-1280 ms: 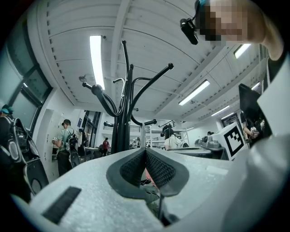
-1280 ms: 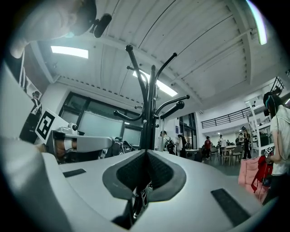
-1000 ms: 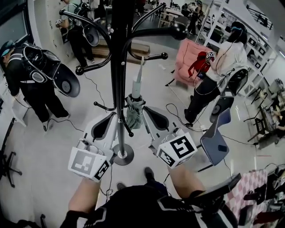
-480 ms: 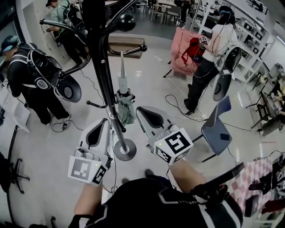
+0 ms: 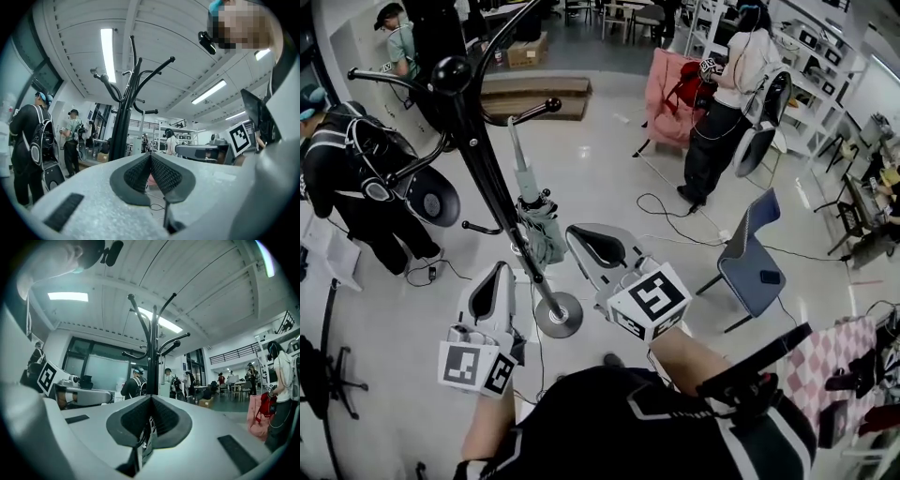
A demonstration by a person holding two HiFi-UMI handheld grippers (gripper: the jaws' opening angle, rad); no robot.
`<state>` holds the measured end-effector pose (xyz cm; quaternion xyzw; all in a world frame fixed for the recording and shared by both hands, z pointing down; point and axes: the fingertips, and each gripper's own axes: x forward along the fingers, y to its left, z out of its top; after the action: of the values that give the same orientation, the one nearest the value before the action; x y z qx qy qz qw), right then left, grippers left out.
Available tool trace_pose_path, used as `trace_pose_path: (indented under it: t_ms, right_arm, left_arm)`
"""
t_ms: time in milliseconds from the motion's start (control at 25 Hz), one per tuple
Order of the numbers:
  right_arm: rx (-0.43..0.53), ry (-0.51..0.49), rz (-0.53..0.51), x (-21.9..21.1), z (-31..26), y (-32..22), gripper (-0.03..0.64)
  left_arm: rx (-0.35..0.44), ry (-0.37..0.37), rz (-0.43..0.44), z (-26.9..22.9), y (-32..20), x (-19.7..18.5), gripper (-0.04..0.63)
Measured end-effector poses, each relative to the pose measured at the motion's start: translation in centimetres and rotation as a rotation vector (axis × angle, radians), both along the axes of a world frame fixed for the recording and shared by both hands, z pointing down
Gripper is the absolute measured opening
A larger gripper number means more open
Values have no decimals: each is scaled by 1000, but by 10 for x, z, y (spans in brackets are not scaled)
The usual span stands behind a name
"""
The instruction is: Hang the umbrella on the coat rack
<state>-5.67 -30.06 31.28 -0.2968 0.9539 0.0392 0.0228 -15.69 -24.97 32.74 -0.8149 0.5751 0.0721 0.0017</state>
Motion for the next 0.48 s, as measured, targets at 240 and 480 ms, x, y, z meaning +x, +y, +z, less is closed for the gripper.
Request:
trace_pose_path:
  t_ms: [240,480]
  right_arm:
    - [-5,-7,-26,7,2,-3,8]
    - [-9,-2,-28,8,-1,-7,8]
  left_arm:
    - [20,10,-44,-1,-2,5,11]
    - [-13,12,-66,1,-5,8,11]
